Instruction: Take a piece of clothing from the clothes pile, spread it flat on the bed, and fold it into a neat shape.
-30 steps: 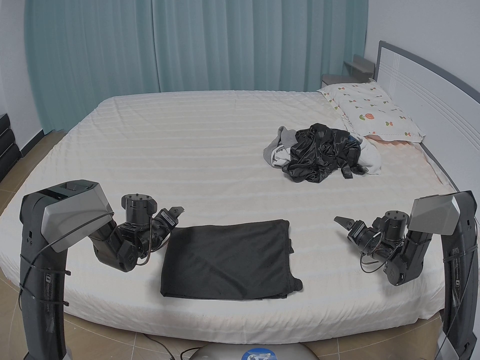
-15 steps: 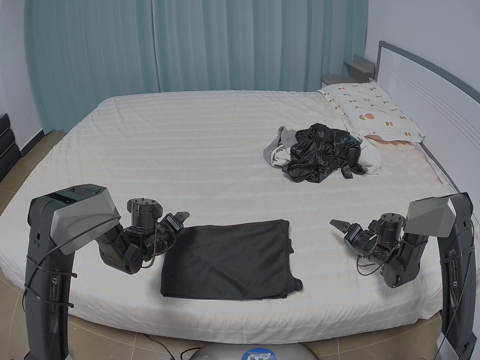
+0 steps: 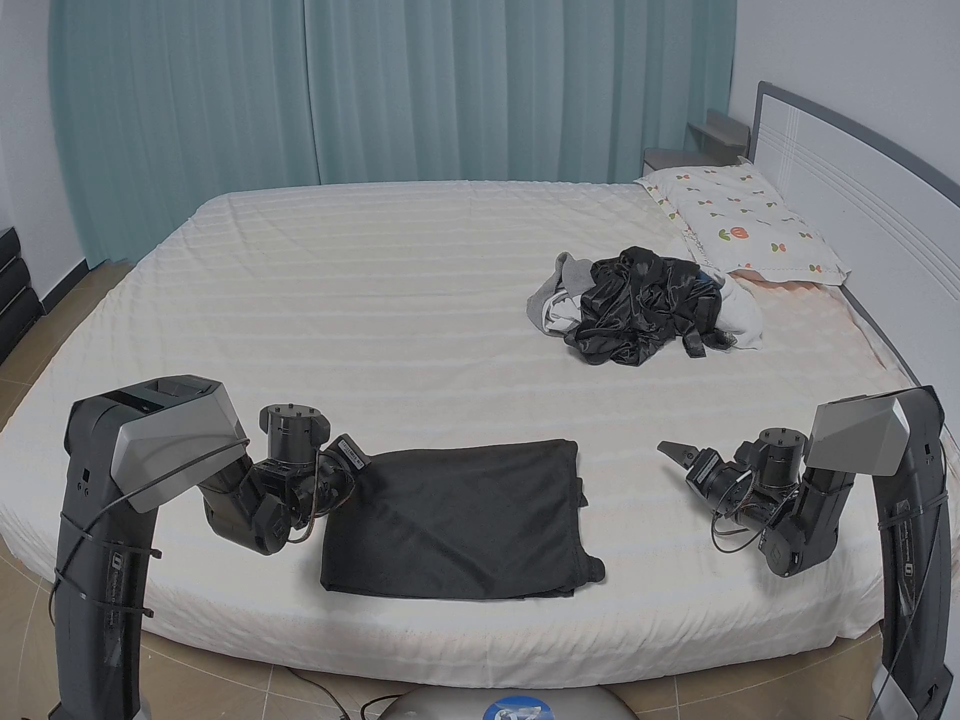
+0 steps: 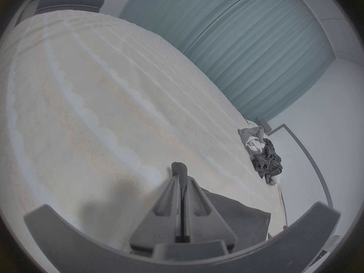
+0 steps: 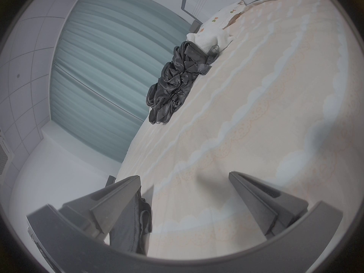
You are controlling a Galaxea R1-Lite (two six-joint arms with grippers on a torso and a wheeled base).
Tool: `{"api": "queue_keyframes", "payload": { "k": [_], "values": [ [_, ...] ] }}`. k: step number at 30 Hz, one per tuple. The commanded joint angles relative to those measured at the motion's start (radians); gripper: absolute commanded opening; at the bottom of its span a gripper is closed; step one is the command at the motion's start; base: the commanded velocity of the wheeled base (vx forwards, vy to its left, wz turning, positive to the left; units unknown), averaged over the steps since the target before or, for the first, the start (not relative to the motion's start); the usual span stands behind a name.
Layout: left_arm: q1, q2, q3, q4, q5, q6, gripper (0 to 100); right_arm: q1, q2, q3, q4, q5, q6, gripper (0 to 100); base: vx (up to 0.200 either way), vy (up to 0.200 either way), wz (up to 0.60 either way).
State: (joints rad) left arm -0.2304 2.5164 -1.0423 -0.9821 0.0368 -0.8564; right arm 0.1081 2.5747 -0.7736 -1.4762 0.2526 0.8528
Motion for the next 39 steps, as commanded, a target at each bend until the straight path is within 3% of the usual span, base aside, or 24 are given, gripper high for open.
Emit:
{"api": "queue_keyframes", "payload": {
  "k": [1,8,13,18,24,32,39],
  "values": [
    [0.0,0.001,0.002,-0.001,0.02,-0.003,0,0.001,0.01,0.0,0.0,0.001,-0.008,100,0.0,0.0,0.0],
    [0.0,-0.008,0.008,-0.001,0.031,-0.043,0,0.007,0.007,0.0,-0.016,0.001,-0.027,100,0.0,0.0,0.0],
    [-0.001,-0.008,0.015,-0.003,0.031,-0.043,0,0.062,-0.004,0.013,-0.052,-0.004,-0.027,100,0.0,0.0,0.0],
    [-0.003,-0.008,0.021,-0.003,0.032,-0.043,0,0.153,-0.045,-0.001,-0.029,-0.056,-0.027,100,0.0,0.0,0.0],
    [-0.004,-0.008,0.024,-0.003,0.034,-0.043,0,0.2,-0.022,-0.044,-0.013,-0.061,-0.029,100,0.0,0.0,0.0],
    [-0.006,-0.005,0.058,-0.066,0.031,-0.043,0,0.285,0.025,-0.239,0.157,-0.064,-0.055,100,0.0,0.0,0.0],
    [-0.004,-0.007,0.058,-0.066,0.031,-0.046,0,0.311,0.07,-0.325,0.166,-0.125,-0.06,100,0.0,0.0,0.0]
  ]
}}
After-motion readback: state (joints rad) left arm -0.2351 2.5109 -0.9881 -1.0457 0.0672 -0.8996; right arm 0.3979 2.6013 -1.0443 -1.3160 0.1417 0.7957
